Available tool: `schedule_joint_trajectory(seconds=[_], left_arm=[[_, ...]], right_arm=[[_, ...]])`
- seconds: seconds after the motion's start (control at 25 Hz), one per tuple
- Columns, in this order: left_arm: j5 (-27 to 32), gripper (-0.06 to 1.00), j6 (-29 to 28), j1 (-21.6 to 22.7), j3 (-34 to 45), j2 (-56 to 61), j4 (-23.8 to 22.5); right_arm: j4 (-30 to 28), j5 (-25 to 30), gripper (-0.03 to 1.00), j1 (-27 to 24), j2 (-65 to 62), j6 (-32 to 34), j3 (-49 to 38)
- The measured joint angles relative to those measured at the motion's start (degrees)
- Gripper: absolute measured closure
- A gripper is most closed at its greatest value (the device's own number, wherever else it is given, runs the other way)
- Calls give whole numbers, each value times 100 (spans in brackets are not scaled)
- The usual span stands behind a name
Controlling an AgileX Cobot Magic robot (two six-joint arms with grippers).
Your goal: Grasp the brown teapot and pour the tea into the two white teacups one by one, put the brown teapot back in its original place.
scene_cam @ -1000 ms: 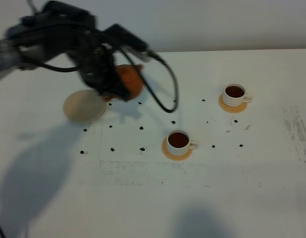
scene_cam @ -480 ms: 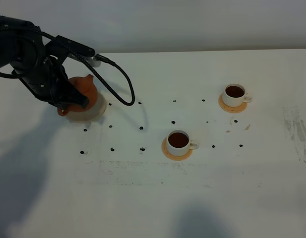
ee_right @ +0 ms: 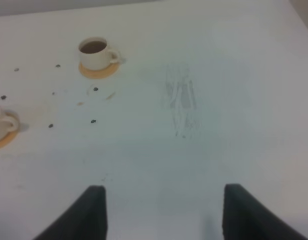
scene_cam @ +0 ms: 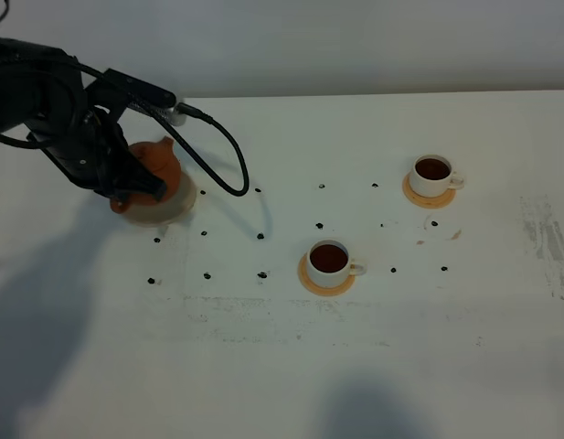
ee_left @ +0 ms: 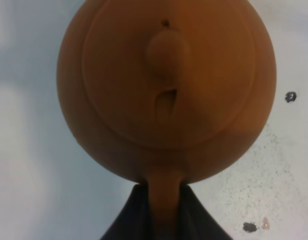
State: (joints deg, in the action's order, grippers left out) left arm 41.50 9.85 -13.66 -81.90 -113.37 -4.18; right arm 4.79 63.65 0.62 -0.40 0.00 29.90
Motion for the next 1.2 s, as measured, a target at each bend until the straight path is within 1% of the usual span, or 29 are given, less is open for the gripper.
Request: schedule_joint_trajectory(seconds=[0.24,0.36,0.8,1.08,1.16,1.2], left_arm=[[-225,87,0,146,4,-248,17],[-237,87,-5,222,4,-294,2],[-343,87,-5,226,4,-463,7],[-568,87,-5,226,4,-506,65],[-568,84,-5,221,4,-506,93],[-573,81,-5,214,4,-506,103]], right_arm=[[0,0,47,0,0,0,0],[6,0,47,0,0,0,0],[28,0,47,0,0,0,0],[84,0,47,0,0,0,0],[90,0,47,0,0,0,0],[90,0,47,0,0,0,0]])
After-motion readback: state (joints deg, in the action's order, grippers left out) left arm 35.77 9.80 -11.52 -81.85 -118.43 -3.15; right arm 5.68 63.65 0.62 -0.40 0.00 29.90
